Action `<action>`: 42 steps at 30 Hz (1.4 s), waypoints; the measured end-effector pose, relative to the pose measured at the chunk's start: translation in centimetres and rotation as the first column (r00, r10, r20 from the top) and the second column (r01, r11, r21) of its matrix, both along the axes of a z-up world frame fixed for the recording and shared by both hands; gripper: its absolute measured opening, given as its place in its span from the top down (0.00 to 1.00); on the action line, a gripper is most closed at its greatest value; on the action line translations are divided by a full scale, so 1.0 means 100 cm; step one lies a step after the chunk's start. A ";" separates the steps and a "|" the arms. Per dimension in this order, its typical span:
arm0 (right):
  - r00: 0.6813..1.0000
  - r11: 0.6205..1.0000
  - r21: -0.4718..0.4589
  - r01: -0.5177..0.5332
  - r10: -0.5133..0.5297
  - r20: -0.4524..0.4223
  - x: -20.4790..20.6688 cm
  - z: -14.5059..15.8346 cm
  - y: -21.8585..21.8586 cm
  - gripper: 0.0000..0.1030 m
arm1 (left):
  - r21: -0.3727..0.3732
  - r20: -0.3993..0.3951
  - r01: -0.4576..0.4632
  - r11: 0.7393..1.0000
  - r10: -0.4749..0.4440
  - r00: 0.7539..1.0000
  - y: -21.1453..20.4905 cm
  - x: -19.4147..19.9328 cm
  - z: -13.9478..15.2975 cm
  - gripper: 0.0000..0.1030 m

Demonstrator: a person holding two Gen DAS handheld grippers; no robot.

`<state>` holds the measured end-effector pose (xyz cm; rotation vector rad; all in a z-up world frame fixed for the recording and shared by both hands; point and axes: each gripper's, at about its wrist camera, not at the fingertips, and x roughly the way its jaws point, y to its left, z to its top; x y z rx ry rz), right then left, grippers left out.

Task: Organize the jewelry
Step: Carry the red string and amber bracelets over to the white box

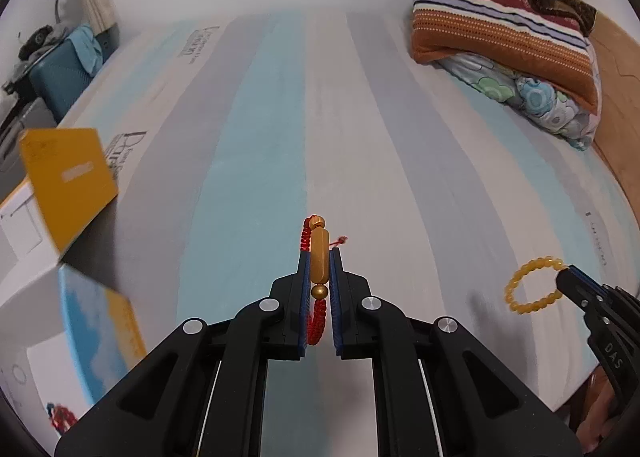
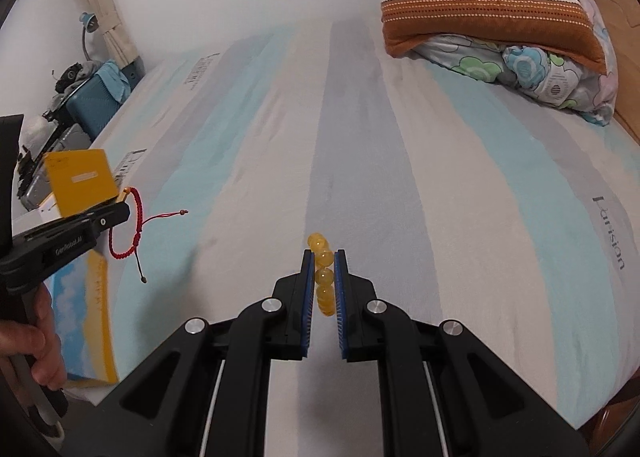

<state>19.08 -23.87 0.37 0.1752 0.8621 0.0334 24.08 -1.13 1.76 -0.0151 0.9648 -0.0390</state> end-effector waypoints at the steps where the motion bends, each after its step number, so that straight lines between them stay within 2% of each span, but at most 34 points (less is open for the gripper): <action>1: 1.000 1.000 -0.004 -0.004 0.004 0.003 -0.005 0.002 0.004 0.91 | 0.009 0.004 -0.005 1.000 0.005 1.000 0.001 -0.008 0.003 0.92; 5: 1.000 1.000 -0.007 -0.016 0.016 0.008 -0.021 0.009 0.019 0.91 | 0.026 0.023 -0.008 1.000 0.007 1.000 0.009 -0.041 0.016 0.92; 14: 0.997 0.997 -0.009 -0.073 0.073 0.019 -0.052 0.023 0.069 0.91 | -0.007 0.034 -0.039 0.999 0.039 0.999 0.046 -0.091 0.035 0.92; 25: 0.983 0.984 -0.041 -0.171 0.173 0.068 -0.065 0.055 0.153 0.91 | -0.024 0.073 -0.114 0.993 0.116 0.991 0.125 -0.132 0.055 0.92; 31: 0.956 0.961 -0.044 -0.272 0.275 0.102 -0.066 0.068 0.227 0.91 | -0.013 0.086 -0.203 0.979 0.203 0.975 0.194 -0.160 0.059 0.92; 36: 0.920 0.927 -0.044 -0.373 0.375 0.109 -0.067 0.070 0.296 0.91 | -0.012 0.066 -0.297 0.955 0.297 0.953 0.258 -0.185 0.052 0.92; 42: 0.869 0.870 -0.058 -0.490 0.493 0.048 -0.066 0.046 0.382 0.91 | -0.007 -0.009 -0.387 0.922 0.387 0.922 0.322 -0.206 0.025 0.92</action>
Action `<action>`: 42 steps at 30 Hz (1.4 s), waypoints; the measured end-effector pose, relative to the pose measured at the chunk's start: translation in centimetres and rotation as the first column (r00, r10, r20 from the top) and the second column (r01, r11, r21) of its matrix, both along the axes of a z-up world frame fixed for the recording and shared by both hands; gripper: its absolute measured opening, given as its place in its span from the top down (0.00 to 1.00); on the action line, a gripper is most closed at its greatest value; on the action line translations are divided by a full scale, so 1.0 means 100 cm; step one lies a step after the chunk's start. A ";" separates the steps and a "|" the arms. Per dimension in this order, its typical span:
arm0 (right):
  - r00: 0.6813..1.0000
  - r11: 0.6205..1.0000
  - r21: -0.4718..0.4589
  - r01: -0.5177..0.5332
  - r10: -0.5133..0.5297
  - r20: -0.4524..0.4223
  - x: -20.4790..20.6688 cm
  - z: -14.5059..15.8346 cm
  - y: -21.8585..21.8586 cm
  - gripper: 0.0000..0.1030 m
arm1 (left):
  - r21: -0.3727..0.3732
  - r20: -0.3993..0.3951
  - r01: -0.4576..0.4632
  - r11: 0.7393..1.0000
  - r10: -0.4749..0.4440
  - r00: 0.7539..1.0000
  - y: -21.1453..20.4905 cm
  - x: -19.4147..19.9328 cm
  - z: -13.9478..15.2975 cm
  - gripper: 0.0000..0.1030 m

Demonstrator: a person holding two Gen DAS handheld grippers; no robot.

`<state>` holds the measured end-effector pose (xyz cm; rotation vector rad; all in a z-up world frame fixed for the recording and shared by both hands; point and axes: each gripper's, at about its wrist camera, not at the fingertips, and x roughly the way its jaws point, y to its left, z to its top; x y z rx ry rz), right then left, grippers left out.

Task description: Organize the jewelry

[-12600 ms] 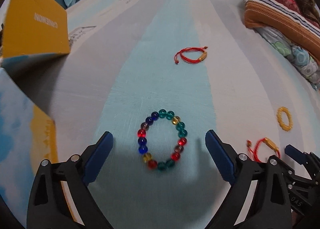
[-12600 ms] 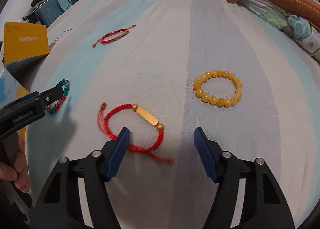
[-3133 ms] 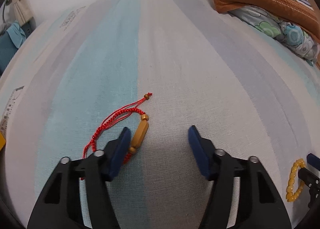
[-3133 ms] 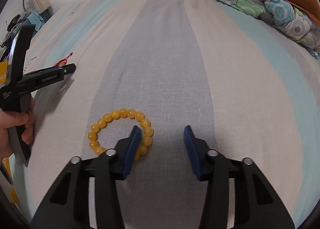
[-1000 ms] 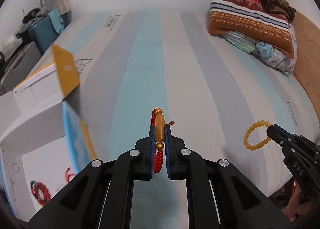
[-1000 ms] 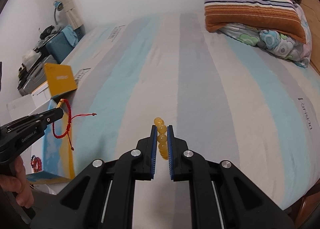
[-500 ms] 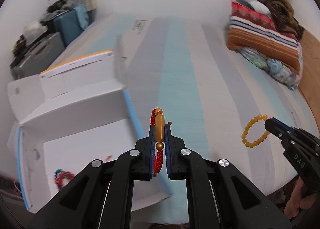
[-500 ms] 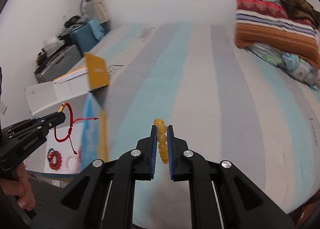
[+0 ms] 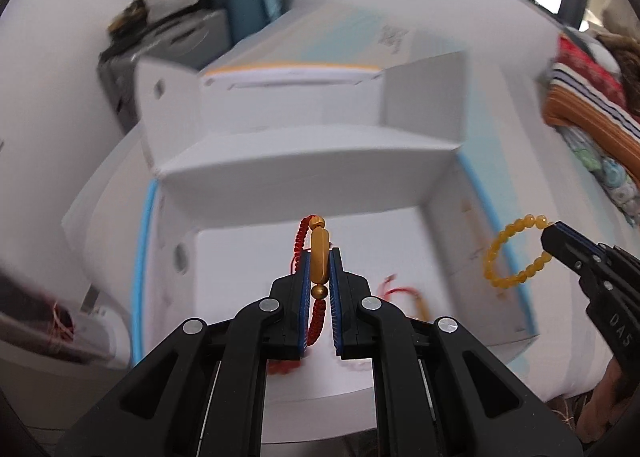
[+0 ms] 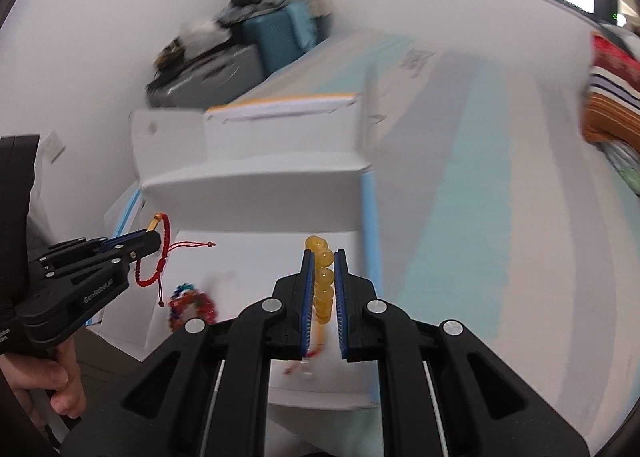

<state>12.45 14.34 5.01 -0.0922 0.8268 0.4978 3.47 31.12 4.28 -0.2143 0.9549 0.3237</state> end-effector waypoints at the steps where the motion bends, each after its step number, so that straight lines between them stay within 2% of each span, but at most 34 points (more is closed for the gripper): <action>1: 1.000 1.000 -0.010 -0.011 0.011 -0.015 0.002 -0.006 0.009 0.91 | -0.007 -0.017 -0.009 1.000 0.009 1.000 0.007 -0.002 -0.006 0.92; 7: 0.989 0.998 -0.060 -0.034 0.025 -0.147 0.019 -0.049 0.052 0.91 | -0.076 -0.122 -0.045 0.996 0.035 0.992 0.041 -0.007 -0.048 0.92; 13: 0.975 0.994 -0.109 -0.030 0.005 -0.222 0.030 -0.080 0.064 0.91 | -0.100 -0.163 -0.044 0.994 0.028 0.986 0.048 -0.006 -0.069 0.92; 20: 0.973 0.992 -0.119 -0.031 0.003 -0.229 0.034 -0.080 0.066 0.89 | -0.081 -0.173 -0.056 0.995 0.041 0.984 0.048 -0.006 -0.074 0.89; 21: 0.975 0.993 -0.118 -0.030 0.003 -0.223 0.034 -0.079 0.066 0.89 | -0.077 -0.169 -0.060 0.995 0.046 0.985 0.050 -0.005 -0.072 0.82; 22: 0.978 0.994 -0.110 -0.028 0.004 -0.209 0.032 -0.073 0.064 0.79 | -0.077 -0.158 -0.065 0.995 0.052 0.986 0.050 -0.007 -0.069 0.71; 23: 0.980 0.994 -0.102 -0.025 0.004 -0.198 0.027 -0.071 0.058 0.72 | -0.076 -0.149 -0.067 0.995 0.055 0.987 0.050 -0.009 -0.066 0.63; 24: 0.985 0.996 -0.093 -0.014 -0.002 -0.174 0.023 -0.065 0.055 0.57 | -0.065 -0.127 -0.072 0.995 0.063 0.990 0.047 -0.013 -0.060 0.56; 25: 0.988 0.996 -0.089 -0.007 -0.007 -0.155 0.020 -0.061 0.052 0.51 | -0.057 -0.111 -0.072 0.996 0.065 0.992 0.047 -0.017 -0.055 0.51; 26: 0.991 0.996 -0.087 -0.002 -0.010 -0.134 0.018 -0.056 0.050 0.49 | -0.049 -0.094 -0.072 0.996 0.067 0.993 0.044 -0.021 -0.050 0.47; 28: 0.994 0.998 -0.069 0.006 -0.014 -0.104 0.008 -0.045 0.043 0.38 | -0.036 -0.075 -0.077 0.996 0.075 0.994 0.041 -0.028 -0.043 0.32; 30: 0.997 0.999 -0.051 0.017 -0.020 -0.073 -0.002 -0.035 0.035 0.32 | -0.025 -0.036 -0.083 0.996 0.082 0.996 0.036 -0.038 -0.033 0.27; 33: 0.999 0.998 -0.044 0.038 -0.039 -0.014 -0.018 -0.021 0.022 0.21 | 0.005 0.006 -0.091 0.996 0.091 0.996 0.029 -0.052 -0.021 0.10; 35: 0.999 0.998 -0.032 0.051 -0.050 0.014 -0.027 -0.014 0.015 0.17 | 0.028 0.034 -0.105 0.994 0.104 0.994 0.021 -0.060 -0.014 0.06; 38: 0.996 0.998 -0.009 0.064 -0.063 0.058 -0.046 -0.003 0.004 0.07 | 0.019 0.063 -0.129 0.991 0.128 0.990 0.016 -0.076 -0.007 0.05; 42: 0.990 0.996 -0.010 0.085 -0.083 0.113 -0.063 0.010 -0.005 0.07 | 0.041 0.083 -0.138 0.990 0.134 0.987 0.005 -0.093 -0.001 0.05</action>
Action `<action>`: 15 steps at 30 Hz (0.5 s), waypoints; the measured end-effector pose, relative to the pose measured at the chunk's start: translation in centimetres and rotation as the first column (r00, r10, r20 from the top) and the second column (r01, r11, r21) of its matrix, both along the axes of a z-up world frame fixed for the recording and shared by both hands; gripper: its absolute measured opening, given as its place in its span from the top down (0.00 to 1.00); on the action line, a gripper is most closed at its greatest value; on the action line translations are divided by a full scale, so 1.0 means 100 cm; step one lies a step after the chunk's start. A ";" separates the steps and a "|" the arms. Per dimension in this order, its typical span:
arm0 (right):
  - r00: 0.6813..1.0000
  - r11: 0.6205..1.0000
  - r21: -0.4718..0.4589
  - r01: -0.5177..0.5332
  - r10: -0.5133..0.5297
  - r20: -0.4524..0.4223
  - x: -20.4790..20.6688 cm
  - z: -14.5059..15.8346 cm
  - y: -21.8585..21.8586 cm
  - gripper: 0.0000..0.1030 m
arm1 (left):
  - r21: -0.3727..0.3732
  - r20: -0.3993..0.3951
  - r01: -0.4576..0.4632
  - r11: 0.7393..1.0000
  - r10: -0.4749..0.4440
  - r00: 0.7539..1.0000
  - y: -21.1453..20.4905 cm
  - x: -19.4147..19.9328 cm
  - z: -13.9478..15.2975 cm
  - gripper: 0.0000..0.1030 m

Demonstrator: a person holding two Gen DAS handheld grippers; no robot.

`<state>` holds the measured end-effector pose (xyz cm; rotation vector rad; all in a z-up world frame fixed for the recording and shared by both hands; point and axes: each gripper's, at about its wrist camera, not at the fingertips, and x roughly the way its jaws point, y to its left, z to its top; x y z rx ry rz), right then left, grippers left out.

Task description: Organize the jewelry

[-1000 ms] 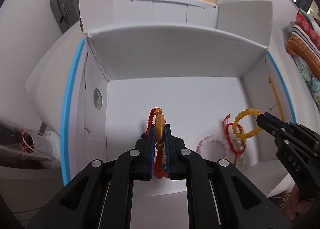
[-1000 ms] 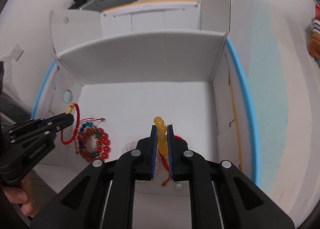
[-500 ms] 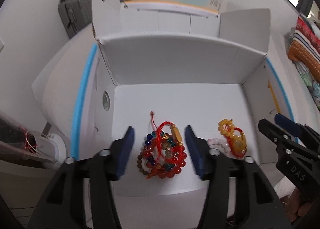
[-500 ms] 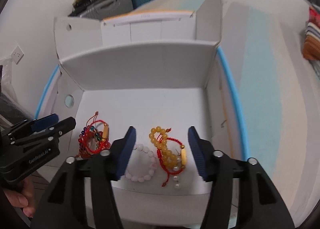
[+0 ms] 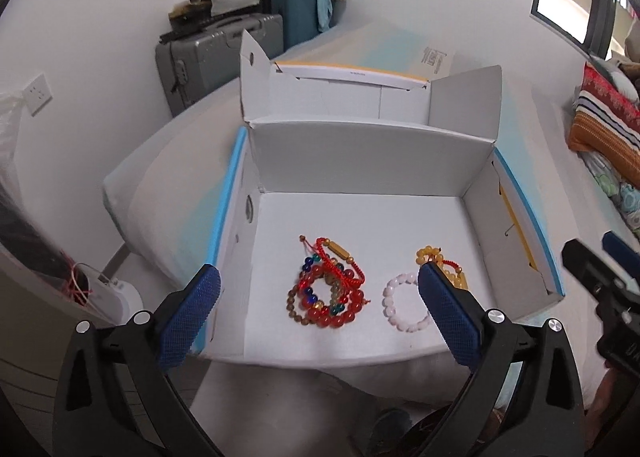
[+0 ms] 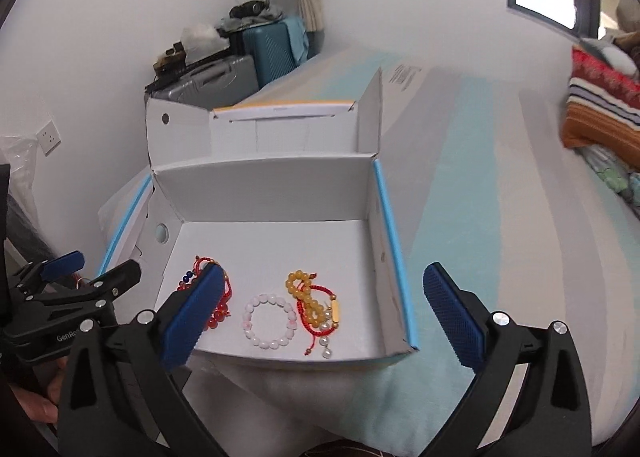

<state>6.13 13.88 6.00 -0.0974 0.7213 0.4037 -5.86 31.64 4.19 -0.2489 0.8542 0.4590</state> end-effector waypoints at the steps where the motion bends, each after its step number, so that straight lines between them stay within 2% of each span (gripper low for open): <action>1: 1.000 1.000 0.003 0.000 0.000 0.002 -0.004 0.001 -0.002 0.07 | -0.001 0.001 0.000 1.000 0.000 1.000 -0.003 -0.004 0.001 0.05; 8: 1.000 1.000 -0.012 -0.004 0.004 -0.028 -0.024 -0.008 -0.008 0.07 | 0.002 -0.002 0.012 1.000 -0.012 1.000 -0.011 -0.028 0.001 0.05; 15: 0.998 0.999 -0.036 0.004 -0.006 -0.056 -0.028 -0.024 -0.005 0.07 | 0.002 -0.027 0.003 1.000 -0.003 1.000 -0.011 -0.036 -0.010 0.05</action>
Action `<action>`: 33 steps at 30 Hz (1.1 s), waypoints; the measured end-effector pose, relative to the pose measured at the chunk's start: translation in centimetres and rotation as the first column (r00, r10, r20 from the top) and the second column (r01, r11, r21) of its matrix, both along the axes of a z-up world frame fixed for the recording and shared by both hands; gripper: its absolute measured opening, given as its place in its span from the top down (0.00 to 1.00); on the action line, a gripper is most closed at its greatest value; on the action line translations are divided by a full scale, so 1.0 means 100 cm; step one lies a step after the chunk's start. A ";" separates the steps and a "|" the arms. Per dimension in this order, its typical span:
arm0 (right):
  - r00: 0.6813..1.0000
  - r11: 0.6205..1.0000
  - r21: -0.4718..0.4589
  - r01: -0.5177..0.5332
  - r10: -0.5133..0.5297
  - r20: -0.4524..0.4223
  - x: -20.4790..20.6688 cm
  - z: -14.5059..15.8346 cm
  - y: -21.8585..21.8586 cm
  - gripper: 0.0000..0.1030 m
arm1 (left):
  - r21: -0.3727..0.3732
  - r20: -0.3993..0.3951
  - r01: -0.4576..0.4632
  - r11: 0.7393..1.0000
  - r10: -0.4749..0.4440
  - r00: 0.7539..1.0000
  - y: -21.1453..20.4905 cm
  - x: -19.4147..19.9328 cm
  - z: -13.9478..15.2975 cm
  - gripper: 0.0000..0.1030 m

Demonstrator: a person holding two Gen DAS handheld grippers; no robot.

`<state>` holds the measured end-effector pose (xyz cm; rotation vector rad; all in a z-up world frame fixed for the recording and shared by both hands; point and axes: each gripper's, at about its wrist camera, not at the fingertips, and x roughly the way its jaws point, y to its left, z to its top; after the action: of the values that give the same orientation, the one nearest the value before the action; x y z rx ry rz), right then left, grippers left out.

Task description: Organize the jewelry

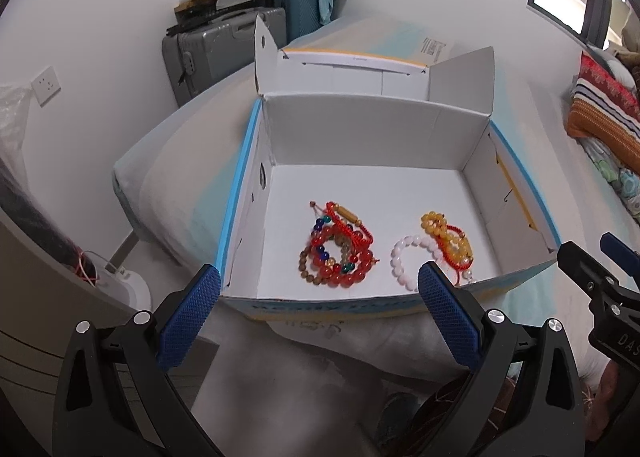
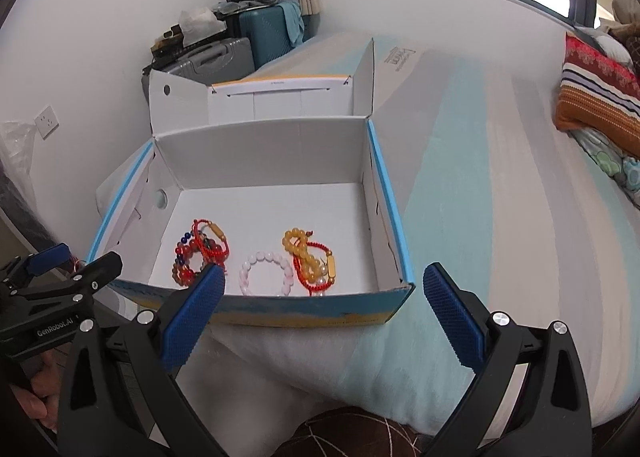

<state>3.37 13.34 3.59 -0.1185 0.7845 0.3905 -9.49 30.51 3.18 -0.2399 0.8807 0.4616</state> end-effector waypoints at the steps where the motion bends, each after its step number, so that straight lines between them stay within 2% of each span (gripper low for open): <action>1: 1.000 1.000 -0.003 0.000 0.000 0.000 0.000 -0.001 0.001 0.07 | -0.001 -0.004 -0.003 1.000 0.003 1.000 0.001 0.000 -0.001 0.05; 33: 1.000 0.999 -0.031 0.008 -0.008 -0.030 0.006 -0.015 0.004 0.07 | 0.050 -0.011 0.018 0.999 -0.017 1.000 -0.011 0.002 0.005 0.05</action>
<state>3.95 13.74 2.07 -0.1385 0.8206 0.3735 -9.28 29.41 3.65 -0.1837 0.8799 0.4683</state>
